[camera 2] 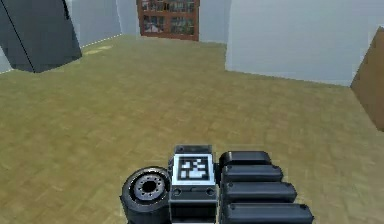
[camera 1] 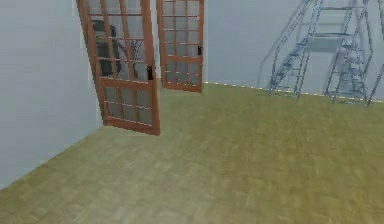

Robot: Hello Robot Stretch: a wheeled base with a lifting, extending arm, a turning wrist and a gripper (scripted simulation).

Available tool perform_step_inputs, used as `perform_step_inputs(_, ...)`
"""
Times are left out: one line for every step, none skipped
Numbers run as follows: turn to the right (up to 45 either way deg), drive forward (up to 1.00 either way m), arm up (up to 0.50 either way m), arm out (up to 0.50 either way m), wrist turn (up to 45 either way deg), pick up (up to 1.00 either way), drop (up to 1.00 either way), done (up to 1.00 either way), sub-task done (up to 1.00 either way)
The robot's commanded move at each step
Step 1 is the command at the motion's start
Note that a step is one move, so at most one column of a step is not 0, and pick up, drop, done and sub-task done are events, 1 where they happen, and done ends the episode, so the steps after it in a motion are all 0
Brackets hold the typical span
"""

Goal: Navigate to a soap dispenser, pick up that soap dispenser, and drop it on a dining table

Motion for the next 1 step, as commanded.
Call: perform_step_inputs(0.0,1.00,0.00,0.00,0.0,0.00,0.00,0.00,0.00)
